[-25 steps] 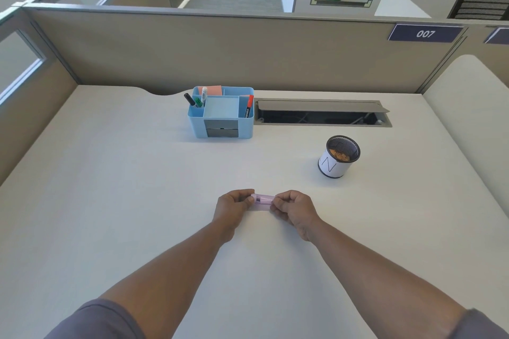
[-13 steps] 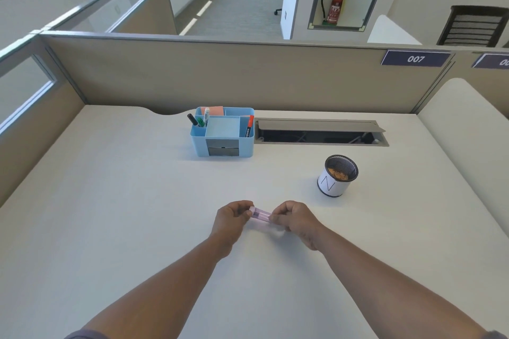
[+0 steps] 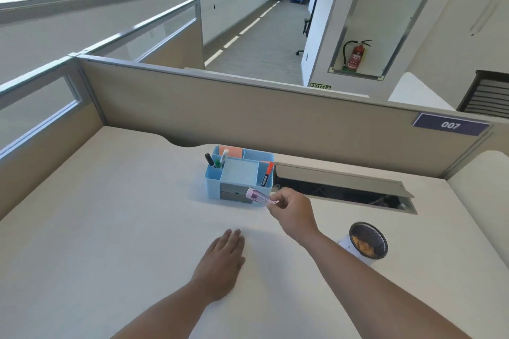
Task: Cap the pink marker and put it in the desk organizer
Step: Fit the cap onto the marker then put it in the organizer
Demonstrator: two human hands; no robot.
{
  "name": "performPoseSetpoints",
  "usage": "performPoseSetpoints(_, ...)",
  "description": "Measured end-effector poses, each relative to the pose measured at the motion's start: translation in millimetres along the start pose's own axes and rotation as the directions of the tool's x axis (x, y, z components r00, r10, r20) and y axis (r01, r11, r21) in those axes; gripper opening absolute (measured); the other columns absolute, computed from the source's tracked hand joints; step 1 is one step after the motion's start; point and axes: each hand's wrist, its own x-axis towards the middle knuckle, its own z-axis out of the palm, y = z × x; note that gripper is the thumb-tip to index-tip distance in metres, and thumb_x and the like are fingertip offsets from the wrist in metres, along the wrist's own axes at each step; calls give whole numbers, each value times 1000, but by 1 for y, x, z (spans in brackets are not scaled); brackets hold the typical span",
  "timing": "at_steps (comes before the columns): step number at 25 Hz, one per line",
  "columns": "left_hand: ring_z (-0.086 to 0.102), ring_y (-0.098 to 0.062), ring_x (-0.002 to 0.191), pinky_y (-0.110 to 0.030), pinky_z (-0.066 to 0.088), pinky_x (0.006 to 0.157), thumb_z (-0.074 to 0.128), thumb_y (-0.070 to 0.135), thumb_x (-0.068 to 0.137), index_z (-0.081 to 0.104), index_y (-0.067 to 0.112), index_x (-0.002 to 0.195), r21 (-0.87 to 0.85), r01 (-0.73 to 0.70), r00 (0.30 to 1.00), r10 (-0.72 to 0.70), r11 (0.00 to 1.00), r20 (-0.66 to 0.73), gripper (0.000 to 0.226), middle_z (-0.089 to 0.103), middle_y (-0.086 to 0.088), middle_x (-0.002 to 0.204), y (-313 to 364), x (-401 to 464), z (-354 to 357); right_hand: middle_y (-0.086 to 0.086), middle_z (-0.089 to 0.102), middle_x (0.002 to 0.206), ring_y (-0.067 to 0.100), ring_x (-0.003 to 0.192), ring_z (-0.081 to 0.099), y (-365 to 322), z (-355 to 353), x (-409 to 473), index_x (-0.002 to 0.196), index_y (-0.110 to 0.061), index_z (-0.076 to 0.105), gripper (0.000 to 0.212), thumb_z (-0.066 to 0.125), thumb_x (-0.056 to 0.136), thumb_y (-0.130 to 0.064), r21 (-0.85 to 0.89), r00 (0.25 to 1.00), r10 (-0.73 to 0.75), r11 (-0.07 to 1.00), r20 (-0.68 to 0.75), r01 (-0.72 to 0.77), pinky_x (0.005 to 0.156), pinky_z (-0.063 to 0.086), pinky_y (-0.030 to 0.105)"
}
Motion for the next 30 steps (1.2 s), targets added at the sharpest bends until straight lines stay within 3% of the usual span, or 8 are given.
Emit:
performPoseSetpoints(5,-11,-18,159,-39,-24,117,14,40,108,3,17,164,-46,-13,1000,12,999,-14,62,-8,2,173,-10,22,-2,-2,72,80,12,70,63,-16,22,54,90,-17,73,8,76,86,-23,-108,989,-148,983,6,148,62,48,23)
performPoseSetpoints(9,-6,-14,159,-37,-23,118,15,40,108,8,19,164,-95,-52,998,49,994,-35,61,-1,3,174,-19,35,-2,2,76,88,19,79,69,-20,36,83,96,-14,76,11,76,85,-18,-140,980,-190,971,55,196,76,53,27)
performPoseSetpoints(13,-2,-13,160,-32,-21,120,16,41,107,12,19,164,-125,-69,997,64,990,-47,61,4,4,174,-26,45,0,0,75,93,16,83,68,-18,47,97,100,-15,75,12,74,88,-16,-155,976,-194,966,95,207,74,49,22)
performPoseSetpoints(17,2,-13,160,-28,-16,121,16,42,107,16,20,164,-143,-76,995,66,987,-69,61,8,4,174,-28,48,0,4,76,99,18,87,69,-16,51,100,100,-13,74,11,73,89,-15,-169,975,-188,964,121,207,81,56,29)
performPoseSetpoints(22,3,-12,160,-28,-16,121,17,42,107,17,19,164,-145,-75,995,64,987,-76,61,9,4,174,-28,48,0,4,74,102,15,88,62,-16,54,101,100,-13,73,10,73,90,-16,-202,975,-175,959,134,200,68,40,11)
performPoseSetpoints(26,4,-13,160,-28,-14,122,17,41,107,17,19,164,-138,-79,994,68,987,-82,61,9,3,174,-27,48,-1,2,74,104,14,91,62,-16,56,101,98,-15,72,9,73,90,-17,-181,979,-169,965,118,188,69,40,10)
performPoseSetpoints(30,2,-13,160,-27,-13,122,15,42,107,14,19,164,-140,-78,995,70,987,-65,62,7,4,174,-28,47,-1,-3,69,94,13,90,61,-13,57,99,98,-19,71,10,75,88,-19,-172,982,-161,969,97,176,68,42,14)
